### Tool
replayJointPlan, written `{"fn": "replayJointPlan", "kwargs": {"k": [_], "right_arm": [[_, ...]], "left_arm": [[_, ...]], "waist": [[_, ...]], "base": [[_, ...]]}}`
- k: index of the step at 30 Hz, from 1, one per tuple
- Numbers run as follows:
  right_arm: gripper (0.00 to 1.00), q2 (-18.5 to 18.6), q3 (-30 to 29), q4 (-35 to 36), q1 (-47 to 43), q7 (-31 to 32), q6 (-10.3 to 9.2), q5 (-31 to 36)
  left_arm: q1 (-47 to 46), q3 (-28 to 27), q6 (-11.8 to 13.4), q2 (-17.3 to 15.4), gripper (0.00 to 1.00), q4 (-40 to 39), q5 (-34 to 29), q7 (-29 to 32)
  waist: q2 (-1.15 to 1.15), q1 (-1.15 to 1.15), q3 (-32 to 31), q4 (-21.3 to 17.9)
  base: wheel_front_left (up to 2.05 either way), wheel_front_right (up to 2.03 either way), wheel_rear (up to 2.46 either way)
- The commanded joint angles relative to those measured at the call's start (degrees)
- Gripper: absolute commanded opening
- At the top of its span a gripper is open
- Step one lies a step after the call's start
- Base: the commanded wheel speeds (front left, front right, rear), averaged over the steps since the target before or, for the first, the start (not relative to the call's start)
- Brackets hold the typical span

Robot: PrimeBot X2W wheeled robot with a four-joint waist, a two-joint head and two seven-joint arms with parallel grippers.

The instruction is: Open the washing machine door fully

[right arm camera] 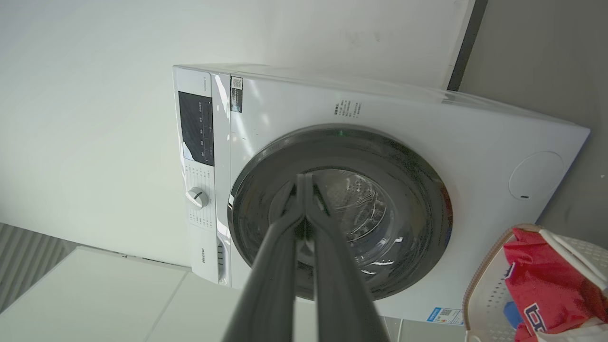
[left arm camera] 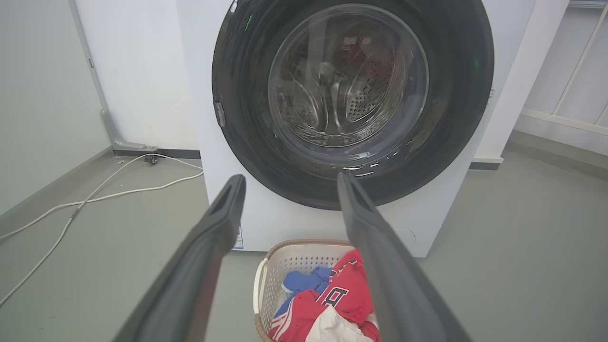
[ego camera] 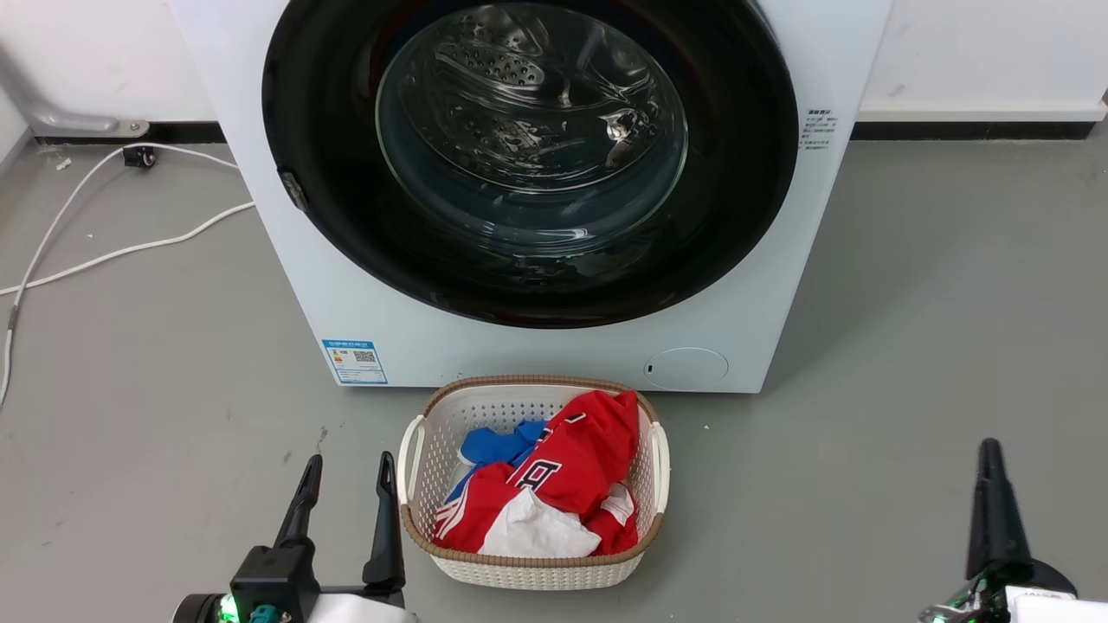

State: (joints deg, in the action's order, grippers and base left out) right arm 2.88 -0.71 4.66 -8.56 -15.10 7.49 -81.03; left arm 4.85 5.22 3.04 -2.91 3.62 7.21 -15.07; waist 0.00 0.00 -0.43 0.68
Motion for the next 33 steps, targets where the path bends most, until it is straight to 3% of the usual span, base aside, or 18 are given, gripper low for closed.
{"fn": "replayJointPlan", "kwargs": {"k": [1, 9, 16, 26, 33], "right_arm": [[0.0, 0.0, 1.0, 0.7, -0.5, 0.6, 0.0, -4.2], [0.0, 0.5, -0.3, 3.1, -2.2, 11.0, 0.0, -15.7], [0.0, 0.2, -1.3, 3.9, -2.9, 15.5, 0.0, -14.9], [0.0, 0.0, -2.3, 2.7, -1.3, 16.2, 0.0, -14.7], [0.0, 0.7, -8.8, -2.4, 6.8, 17.0, 0.01, -15.5]], "left_arm": [[0.6, -0.1, -0.2, 0.0, 1.0, 0.0, 0.0, -0.2], [0.7, -0.6, 0.0, 0.0, 1.0, -0.2, 0.0, -0.2], [0.7, -0.8, 0.0, 0.0, 1.0, -0.4, -0.4, -0.2], [0.1, -0.9, 0.1, 0.0, 1.0, -0.7, -0.6, -0.2], [-1.7, -1.1, 0.0, 0.0, 1.0, -1.7, -1.6, -0.2]], "waist": [[0.0, 0.0, 0.0, 0.0], [0.0, 0.0, 0.1, -0.1], [0.0, 0.0, 0.2, -0.1], [0.0, 0.0, 1.1, 0.2], [0.0, 0.0, 4.2, 0.5]], "base": [[0.0, 0.0, 0.0], [0.0, 0.0, 0.0], [0.0, 0.0, 0.0], [0.0, 0.0, 0.0], [0.0, 0.0, 0.0]]}}
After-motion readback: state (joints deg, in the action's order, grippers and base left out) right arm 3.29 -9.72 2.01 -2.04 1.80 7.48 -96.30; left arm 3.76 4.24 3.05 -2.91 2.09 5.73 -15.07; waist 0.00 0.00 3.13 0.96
